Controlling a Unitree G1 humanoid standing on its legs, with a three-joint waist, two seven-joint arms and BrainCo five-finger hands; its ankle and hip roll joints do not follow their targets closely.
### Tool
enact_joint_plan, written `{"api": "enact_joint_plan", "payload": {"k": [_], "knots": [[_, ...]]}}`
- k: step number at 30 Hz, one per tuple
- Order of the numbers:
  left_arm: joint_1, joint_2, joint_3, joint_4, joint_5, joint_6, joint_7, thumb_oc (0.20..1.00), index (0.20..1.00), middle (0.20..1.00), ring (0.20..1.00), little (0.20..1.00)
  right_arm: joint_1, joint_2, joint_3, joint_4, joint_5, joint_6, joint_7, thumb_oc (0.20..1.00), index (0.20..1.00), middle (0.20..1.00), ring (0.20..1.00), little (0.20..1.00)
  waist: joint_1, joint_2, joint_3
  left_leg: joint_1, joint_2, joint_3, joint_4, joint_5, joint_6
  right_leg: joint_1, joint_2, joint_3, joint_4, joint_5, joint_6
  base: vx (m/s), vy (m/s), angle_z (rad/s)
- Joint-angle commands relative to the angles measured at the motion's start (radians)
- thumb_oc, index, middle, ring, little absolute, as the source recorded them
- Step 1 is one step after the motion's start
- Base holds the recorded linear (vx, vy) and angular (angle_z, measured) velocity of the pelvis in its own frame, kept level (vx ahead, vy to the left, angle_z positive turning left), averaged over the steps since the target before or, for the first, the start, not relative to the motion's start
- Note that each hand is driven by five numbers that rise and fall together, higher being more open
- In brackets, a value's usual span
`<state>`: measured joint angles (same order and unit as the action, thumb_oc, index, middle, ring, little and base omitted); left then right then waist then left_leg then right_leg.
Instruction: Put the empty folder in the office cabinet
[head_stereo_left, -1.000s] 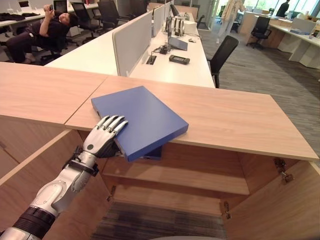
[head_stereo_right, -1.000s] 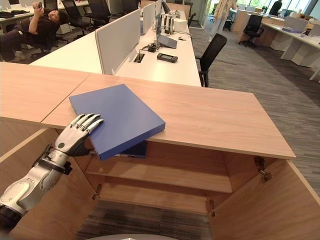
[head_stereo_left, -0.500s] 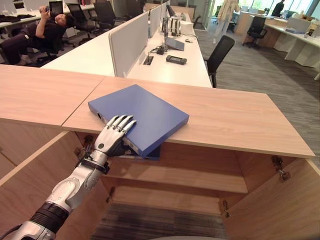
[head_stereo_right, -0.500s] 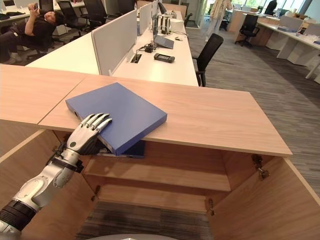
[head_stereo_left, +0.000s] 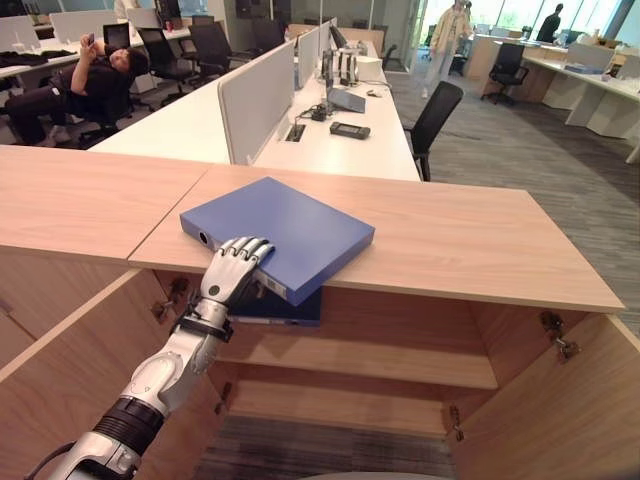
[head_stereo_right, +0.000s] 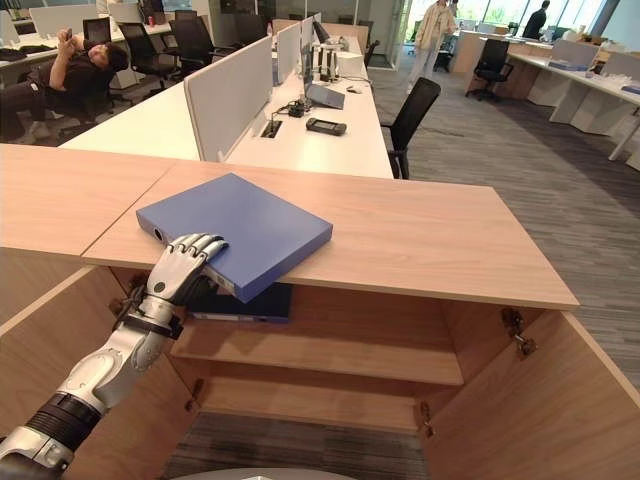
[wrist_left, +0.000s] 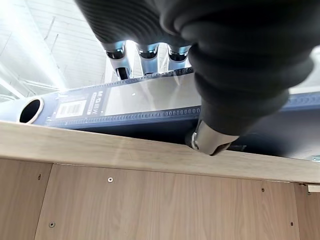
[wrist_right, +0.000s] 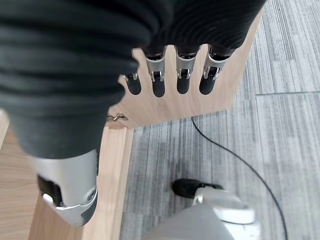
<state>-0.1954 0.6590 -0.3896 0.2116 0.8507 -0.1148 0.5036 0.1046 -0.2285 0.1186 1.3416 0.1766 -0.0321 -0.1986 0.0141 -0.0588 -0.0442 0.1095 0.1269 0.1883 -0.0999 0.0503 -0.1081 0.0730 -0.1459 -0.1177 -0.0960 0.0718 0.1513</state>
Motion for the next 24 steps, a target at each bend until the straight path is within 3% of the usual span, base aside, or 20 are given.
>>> {"api": "enact_joint_plan", "payload": {"k": [1,5,9,10,13,14,15,16,24], "knots": [[0.022,-0.005,-0.013,0.087,-0.020,0.020,-0.079,0.200,0.200,0.200,0.200,0.200,-0.075,-0.007,0.002,0.038,0.013,-0.001,-0.029,1.000,1.000,1.000,1.000,1.000,0.002,-0.041,0.045,0.009,-0.047,-0.040,0.013,-0.124,0.033,0.009,0.042,-0.032,0.009,-0.039,0.037,0.00,0.000,0.00],[0.063,-0.030,0.021,0.026,-0.106,0.001,-0.106,0.200,0.200,0.200,0.200,0.200,-0.074,-0.002,-0.002,0.037,0.014,0.003,-0.029,1.000,1.000,1.000,1.000,1.000,0.006,-0.042,0.049,0.009,-0.047,-0.042,0.013,-0.124,0.034,0.008,0.042,-0.033,0.009,-0.039,0.036,0.00,0.000,0.00],[0.151,-0.081,0.099,-0.139,-0.351,-0.047,-0.195,0.200,0.200,0.200,0.200,0.200,-0.073,0.000,-0.011,0.025,0.017,0.008,-0.022,1.000,1.000,1.000,1.000,1.000,0.012,-0.043,0.057,0.005,-0.048,-0.045,0.013,-0.119,0.035,0.005,0.041,-0.036,0.009,-0.037,0.034,0.00,0.000,0.00],[0.157,-0.079,0.105,-0.147,-0.357,-0.044,-0.202,0.200,0.200,0.200,0.200,0.200,-0.072,-0.001,-0.009,0.025,0.017,0.009,-0.022,1.000,1.000,1.000,1.000,1.000,0.011,-0.042,0.056,0.005,-0.047,-0.045,0.013,-0.119,0.035,0.006,0.041,-0.036,0.009,-0.037,0.034,0.00,0.000,0.00],[0.234,-0.131,0.166,-0.289,-0.679,-0.076,-0.315,0.200,0.200,0.200,0.200,0.200,-0.067,-0.014,-0.012,0.017,0.018,0.017,0.005,1.000,1.000,1.000,1.000,1.000,0.012,-0.038,0.064,0.002,-0.047,-0.046,0.013,-0.115,0.036,0.002,0.040,-0.037,0.009,-0.034,0.032,0.00,0.000,0.00],[0.253,-0.144,0.186,-0.330,-0.832,-0.089,-0.352,0.200,0.200,0.200,0.200,0.200,-0.068,-0.019,-0.012,0.012,0.020,0.020,0.019,1.000,1.000,1.000,1.000,1.000,0.011,-0.036,0.066,0.001,-0.047,-0.047,0.013,-0.113,0.036,0.002,0.040,-0.037,0.009,-0.033,0.031,0.00,0.000,0.00],[0.281,-0.155,0.232,-0.399,-1.109,-0.101,-0.425,0.200,0.200,0.200,0.200,0.200,-0.075,-0.032,-0.012,0.003,0.019,0.026,0.044,1.000,1.000,1.000,1.000,1.000,0.012,-0.031,0.070,0.000,-0.047,-0.045,0.013,-0.110,0.036,0.002,0.039,-0.036,0.009,-0.031,0.029,0.00,0.000,0.00],[0.289,-0.147,0.259,-0.432,-1.211,-0.109,-0.444,0.200,0.200,0.200,0.200,0.200,-0.079,-0.037,-0.012,0.003,0.016,0.029,0.058,1.000,1.000,1.000,1.000,1.000,0.015,-0.026,0.071,0.000,-0.048,-0.045,0.013,-0.109,0.036,0.003,0.039,-0.036,0.009,-0.030,0.029,0.00,0.000,0.00],[0.318,-0.110,0.387,-0.569,-1.572,-0.127,-0.527,0.200,0.200,0.200,0.200,0.200,-0.099,-0.034,-0.004,0.028,-0.012,0.034,0.114,1.000,1.000,1.000,1.000,1.000,0.032,-0.011,0.077,0.004,-0.052,-0.058,0.013,-0.109,0.032,0.018,0.041,-0.043,0.009,-0.037,0.026,0.00,0.000,0.00]]}}
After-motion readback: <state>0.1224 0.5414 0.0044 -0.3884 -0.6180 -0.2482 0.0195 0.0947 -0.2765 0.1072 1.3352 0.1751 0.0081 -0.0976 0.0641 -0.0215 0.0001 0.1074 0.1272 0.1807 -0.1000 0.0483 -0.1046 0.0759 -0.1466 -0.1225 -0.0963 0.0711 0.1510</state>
